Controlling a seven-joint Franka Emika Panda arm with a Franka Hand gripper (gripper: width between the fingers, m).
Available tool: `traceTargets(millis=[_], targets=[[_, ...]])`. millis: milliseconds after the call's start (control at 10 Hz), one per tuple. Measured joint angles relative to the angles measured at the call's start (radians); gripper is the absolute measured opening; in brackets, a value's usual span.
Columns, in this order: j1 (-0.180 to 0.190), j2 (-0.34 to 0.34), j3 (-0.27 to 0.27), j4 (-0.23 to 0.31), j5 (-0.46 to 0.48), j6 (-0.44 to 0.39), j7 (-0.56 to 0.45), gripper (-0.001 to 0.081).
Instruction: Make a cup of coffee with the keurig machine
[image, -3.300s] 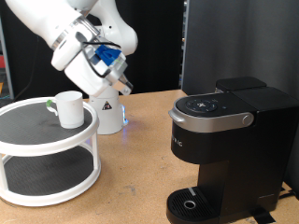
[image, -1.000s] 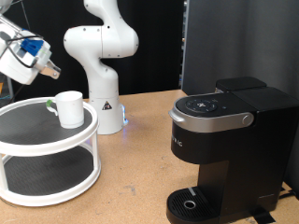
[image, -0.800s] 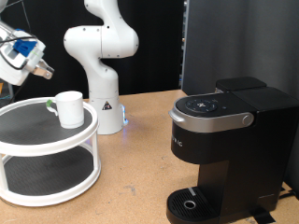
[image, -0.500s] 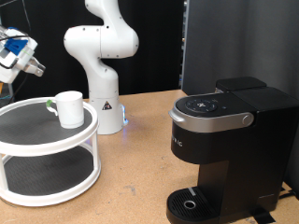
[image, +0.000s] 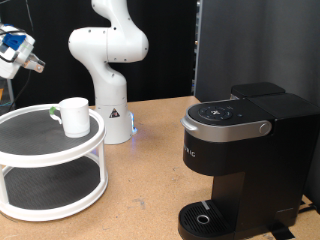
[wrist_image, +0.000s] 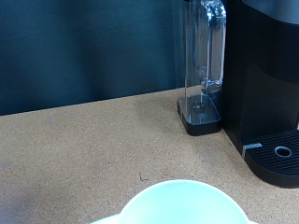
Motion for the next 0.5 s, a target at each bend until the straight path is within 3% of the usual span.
traceTargets(millis=[200, 500], targets=[[0.000, 0.003, 0.002, -0.007, 0.001, 0.011, 0.009, 0.0001], [0.004, 0.017, 0.017, -0.060, 0.006, 0.127, 0.009, 0.0001]])
